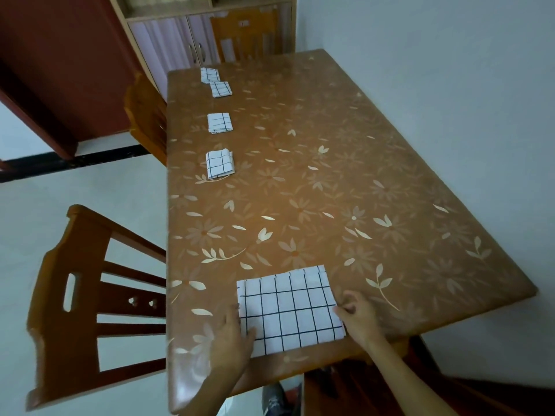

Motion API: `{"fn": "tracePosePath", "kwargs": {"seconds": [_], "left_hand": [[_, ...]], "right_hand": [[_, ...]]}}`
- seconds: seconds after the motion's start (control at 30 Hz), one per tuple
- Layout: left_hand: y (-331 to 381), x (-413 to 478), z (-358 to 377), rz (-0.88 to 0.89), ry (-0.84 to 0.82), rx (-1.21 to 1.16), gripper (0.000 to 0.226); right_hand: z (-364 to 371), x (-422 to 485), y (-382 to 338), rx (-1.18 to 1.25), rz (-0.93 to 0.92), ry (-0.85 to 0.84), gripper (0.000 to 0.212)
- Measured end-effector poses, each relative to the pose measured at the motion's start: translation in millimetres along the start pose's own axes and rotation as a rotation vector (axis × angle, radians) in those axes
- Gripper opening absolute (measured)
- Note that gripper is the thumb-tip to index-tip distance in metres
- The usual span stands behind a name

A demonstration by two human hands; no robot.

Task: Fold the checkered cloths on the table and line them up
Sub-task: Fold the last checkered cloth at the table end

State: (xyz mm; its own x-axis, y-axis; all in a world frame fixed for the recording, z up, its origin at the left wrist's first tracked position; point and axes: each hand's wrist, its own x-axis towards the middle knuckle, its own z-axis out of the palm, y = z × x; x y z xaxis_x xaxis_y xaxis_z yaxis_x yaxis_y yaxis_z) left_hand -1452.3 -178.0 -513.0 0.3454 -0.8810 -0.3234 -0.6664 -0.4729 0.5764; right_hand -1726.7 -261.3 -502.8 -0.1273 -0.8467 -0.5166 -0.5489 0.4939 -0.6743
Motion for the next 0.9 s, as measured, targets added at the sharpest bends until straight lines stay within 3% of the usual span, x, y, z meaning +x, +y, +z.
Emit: {"fn": "tracePosePath", "kwargs": {"seconds": [0.07, 0.17, 0.27, 0.37, 0.5, 0.63, 0.9], "left_hand": [[2.4, -2.2, 1.2, 0.141, 0.077, 0.225, 0.065], [3.2, -3.6, 8.3, 0.355, 0.037, 0.429, 0.082], [4.8, -5.6, 18.0, 0.469, -0.053, 0.51, 0.077], [1.9, -9.6, 25.5, 0.535, -0.12, 0.571, 0.07], [-3.9, -10.1, 29.5, 0.548, -0.159, 0.61, 0.088], [-20.0, -10.1, 31.5, 0.613, -0.067, 0.666, 0.069], [-41.6, -13.5, 18.2, 0.469, -0.086, 0.691, 0.067]], "right_hand": [[1.4, -1.2, -1.7, -0.027, -0.047, 0.019, 0.044], [3.0, -5.8, -7.8, -0.029, -0.127, 0.078, 0.041], [6.7, -14.0, -10.4, -0.031, -0.248, 0.169, 0.037], [20.5, -22.7, -9.4, -0.381, -0.551, 0.098, 0.037], [58.8, -31.3, -5.1, -0.749, -0.753, -0.092, 0.051], [75.0, -27.2, 17.3, -0.922, -0.72, -0.179, 0.063], [26.6, -18.3, 48.6, -0.839, -0.539, -0.015, 0.06]]}}
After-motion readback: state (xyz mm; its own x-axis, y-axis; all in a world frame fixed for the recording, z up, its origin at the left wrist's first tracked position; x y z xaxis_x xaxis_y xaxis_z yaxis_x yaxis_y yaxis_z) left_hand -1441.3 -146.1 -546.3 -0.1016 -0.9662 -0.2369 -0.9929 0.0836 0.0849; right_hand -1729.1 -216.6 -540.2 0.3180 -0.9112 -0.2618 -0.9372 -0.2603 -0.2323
